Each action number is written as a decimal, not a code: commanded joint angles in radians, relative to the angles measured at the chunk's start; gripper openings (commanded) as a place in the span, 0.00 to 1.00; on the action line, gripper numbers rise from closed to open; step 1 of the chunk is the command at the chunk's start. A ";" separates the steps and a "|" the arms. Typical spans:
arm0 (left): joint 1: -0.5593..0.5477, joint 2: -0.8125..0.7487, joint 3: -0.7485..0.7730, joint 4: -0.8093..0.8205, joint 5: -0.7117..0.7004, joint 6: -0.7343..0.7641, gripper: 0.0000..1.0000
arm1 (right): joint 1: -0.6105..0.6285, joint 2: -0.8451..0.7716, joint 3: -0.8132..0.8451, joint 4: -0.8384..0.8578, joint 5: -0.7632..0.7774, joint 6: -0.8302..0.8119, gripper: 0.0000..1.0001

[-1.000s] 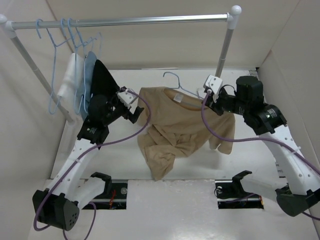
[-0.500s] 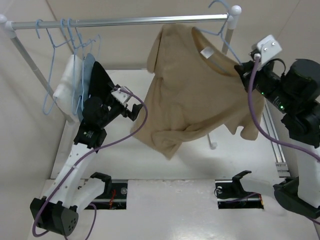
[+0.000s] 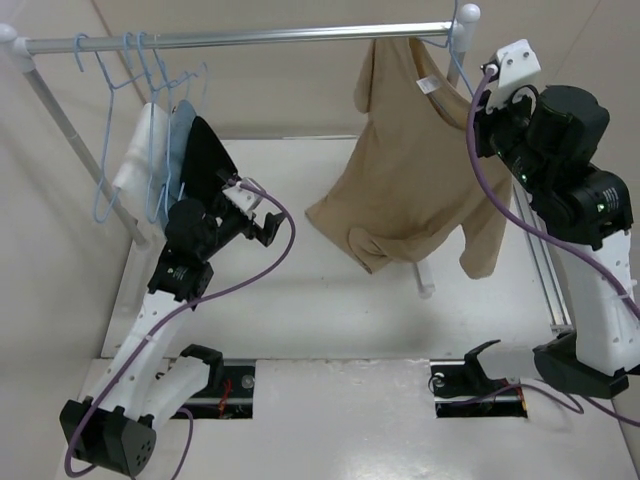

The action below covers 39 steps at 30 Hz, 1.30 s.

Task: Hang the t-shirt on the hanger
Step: Hang the hanger with tshirt onto the clothesline

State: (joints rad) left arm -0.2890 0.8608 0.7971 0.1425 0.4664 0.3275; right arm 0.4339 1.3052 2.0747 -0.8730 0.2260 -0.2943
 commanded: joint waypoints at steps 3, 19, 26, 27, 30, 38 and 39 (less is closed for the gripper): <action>-0.006 -0.029 -0.024 0.042 0.009 -0.005 1.00 | -0.012 -0.011 -0.004 0.158 0.096 0.063 0.00; -0.006 -0.039 -0.042 0.051 0.018 -0.005 1.00 | -0.012 -0.084 -0.235 0.210 -0.059 0.176 0.19; -0.006 -0.039 -0.061 0.051 0.038 -0.024 1.00 | -0.012 -0.133 -0.203 0.200 -0.119 0.055 0.85; -0.006 -0.039 -0.061 0.051 0.038 -0.024 1.00 | -0.012 -0.133 -0.203 0.200 -0.119 0.038 0.91; -0.006 -0.039 -0.061 0.051 0.038 -0.024 1.00 | -0.012 -0.179 -0.177 0.210 -0.128 -0.024 1.00; -0.006 -0.039 -0.098 0.051 0.002 -0.033 1.00 | -0.012 -0.409 -0.418 0.440 0.212 -0.033 1.00; -0.006 -0.039 -0.122 0.061 -0.009 -0.033 1.00 | -0.012 -0.432 -0.497 0.463 0.261 -0.023 1.00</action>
State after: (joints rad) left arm -0.2890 0.8417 0.7078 0.1574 0.4770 0.3153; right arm 0.4263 0.9218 1.6833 -0.5503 0.2901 -0.3153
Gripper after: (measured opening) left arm 0.997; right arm 0.995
